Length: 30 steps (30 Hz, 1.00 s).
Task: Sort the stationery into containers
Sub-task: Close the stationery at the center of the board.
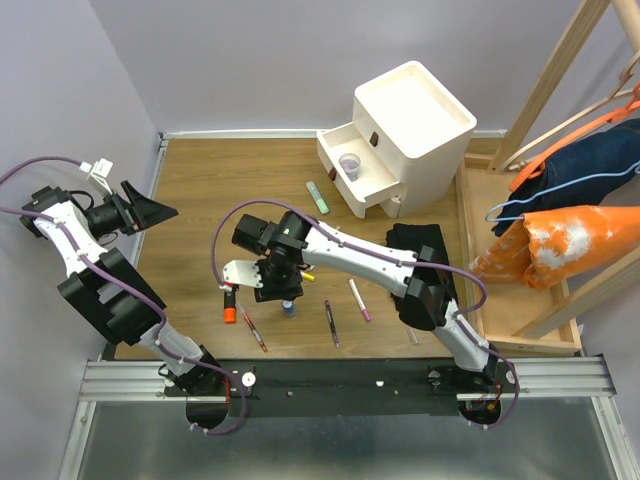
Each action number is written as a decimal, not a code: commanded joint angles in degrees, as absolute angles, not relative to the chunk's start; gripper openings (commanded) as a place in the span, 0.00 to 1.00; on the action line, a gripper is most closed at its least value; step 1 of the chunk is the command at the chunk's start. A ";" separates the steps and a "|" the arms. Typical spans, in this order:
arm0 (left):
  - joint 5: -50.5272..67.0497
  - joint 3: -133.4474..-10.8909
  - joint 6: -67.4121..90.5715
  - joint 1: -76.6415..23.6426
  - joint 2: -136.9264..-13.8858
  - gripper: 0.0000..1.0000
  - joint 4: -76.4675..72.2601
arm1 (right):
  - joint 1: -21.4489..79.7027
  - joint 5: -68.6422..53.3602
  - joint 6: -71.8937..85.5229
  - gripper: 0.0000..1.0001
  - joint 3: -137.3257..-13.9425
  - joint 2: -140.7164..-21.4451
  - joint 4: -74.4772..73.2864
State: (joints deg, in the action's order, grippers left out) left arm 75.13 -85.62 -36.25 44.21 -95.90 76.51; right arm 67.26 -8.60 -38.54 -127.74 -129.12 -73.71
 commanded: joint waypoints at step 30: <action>65.74 -77.70 -11.25 30.76 -89.21 0.99 61.61 | 67.85 -16.44 -47.72 0.51 -108.20 -123.58 -56.43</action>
State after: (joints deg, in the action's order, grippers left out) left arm 66.57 -77.60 -12.08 30.65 -89.25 62.65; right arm 67.55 -15.92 -46.30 -110.61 -124.92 -59.72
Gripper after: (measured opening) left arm 0.987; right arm 0.525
